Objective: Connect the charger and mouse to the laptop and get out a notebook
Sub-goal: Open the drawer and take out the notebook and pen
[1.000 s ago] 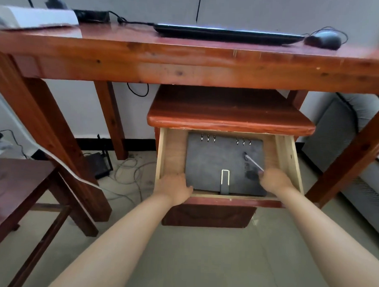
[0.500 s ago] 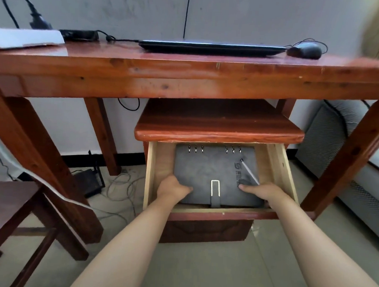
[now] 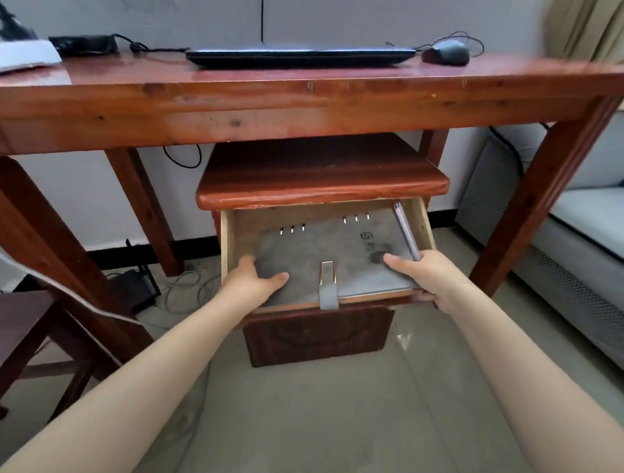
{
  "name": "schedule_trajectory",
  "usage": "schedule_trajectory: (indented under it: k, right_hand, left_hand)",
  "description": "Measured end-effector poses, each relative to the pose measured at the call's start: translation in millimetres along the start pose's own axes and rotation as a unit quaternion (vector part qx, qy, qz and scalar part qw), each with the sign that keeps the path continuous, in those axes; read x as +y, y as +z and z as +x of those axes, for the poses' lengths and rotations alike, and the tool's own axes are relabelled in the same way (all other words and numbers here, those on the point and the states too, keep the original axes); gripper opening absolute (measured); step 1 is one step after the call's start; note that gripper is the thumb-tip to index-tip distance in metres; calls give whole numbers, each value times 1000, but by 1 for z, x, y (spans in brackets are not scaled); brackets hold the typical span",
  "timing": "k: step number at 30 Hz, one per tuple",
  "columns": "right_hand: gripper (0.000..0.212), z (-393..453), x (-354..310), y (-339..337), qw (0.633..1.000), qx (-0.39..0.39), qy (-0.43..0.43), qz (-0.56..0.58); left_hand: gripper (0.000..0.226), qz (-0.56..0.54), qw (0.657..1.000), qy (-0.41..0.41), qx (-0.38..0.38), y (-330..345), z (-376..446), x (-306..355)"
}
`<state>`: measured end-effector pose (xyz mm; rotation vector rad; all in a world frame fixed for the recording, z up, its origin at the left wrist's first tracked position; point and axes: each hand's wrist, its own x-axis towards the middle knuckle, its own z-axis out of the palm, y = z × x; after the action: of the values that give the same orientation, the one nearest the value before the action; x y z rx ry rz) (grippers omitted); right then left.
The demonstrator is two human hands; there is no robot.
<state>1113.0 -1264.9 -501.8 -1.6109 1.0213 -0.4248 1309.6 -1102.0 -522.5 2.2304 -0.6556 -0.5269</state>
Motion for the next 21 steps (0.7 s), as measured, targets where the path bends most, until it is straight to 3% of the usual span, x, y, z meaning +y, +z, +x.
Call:
schedule_trajectory:
  k: [3,6,7,9,11,13,15,18,21]
  right_hand:
    - [8,-13,8,-4,996,-42,-69,42]
    - [9,-21,11,-1,987,-79,-114,75]
    - [9,-22,12,2,985,-94,-121,78]
    - [16,-26,16,11,981,-128,-129,66]
    - [35,-31,19,22,981,-132,-137,24]
    - [38,-33,20,29,984,-76,-155,-35]
    - [43,-30,24,31,979,17,-175,-105]
    - [47,-31,44,37,959,80,-175,-210]
    - [21,-34,83,51,937,115,-187,-272]
  left_hand:
    - [80,74,995,59,-5,-10,-23,-9]
    - [81,179,963,169,105,-26,-26,-6]
    - [82,195,953,202,111,-30,-24,-3]
    - [78,177,962,206,31,-38,-21,1]
    - [59,100,977,169,-81,-39,-22,-4]
    - [32,22,981,153,-116,-35,-30,-18]
    - [14,16,980,171,-100,-31,-37,-29]
    - [20,67,970,218,-78,-30,-48,-44]
    - [20,140,948,276,-73,-35,-57,-68]
